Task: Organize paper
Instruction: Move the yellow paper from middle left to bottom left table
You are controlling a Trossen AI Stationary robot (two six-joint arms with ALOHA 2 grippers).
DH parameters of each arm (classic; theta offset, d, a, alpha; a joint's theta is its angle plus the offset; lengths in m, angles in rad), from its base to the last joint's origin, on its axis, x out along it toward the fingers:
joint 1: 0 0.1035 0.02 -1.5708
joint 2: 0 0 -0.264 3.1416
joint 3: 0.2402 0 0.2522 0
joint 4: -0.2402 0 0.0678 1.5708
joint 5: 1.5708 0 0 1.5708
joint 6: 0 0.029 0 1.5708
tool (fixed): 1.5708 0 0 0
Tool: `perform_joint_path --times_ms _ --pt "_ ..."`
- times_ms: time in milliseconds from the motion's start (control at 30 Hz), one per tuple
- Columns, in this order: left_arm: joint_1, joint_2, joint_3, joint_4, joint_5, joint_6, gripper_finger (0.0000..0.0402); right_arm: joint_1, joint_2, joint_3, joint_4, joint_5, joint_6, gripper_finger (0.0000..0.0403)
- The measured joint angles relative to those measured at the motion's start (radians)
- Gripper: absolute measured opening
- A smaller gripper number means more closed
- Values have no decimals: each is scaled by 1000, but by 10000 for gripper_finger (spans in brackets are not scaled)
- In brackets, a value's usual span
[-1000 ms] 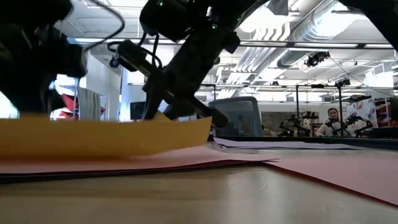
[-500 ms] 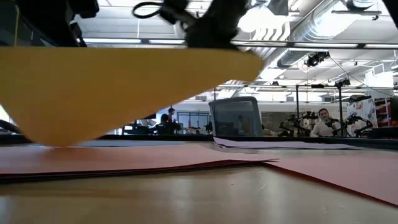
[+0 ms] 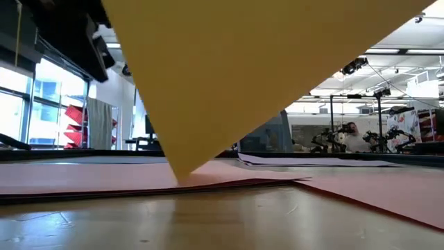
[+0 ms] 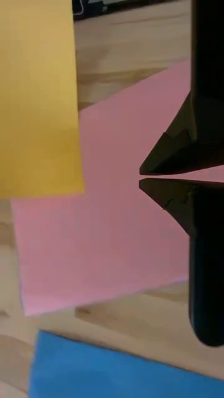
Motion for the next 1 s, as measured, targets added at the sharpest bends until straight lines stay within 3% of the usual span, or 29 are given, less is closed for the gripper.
perform_joint_path --times_ms 167,433,600,867,1000 --pt "0 171 0 60 68 32 0 97 8 0 54 80 154 0" --pt "-9 374 7 -16 54 83 0 175 76 0 156 137 296 0" --pt "-10 379 13 -159 -22 136 0 165 175 0 316 145 292 0" --pt "-11 352 -1 -344 -254 257 0 105 329 0 559 150 295 0" --pt "-6 352 -2 -365 -262 295 0 66 393 0 664 150 301 0"
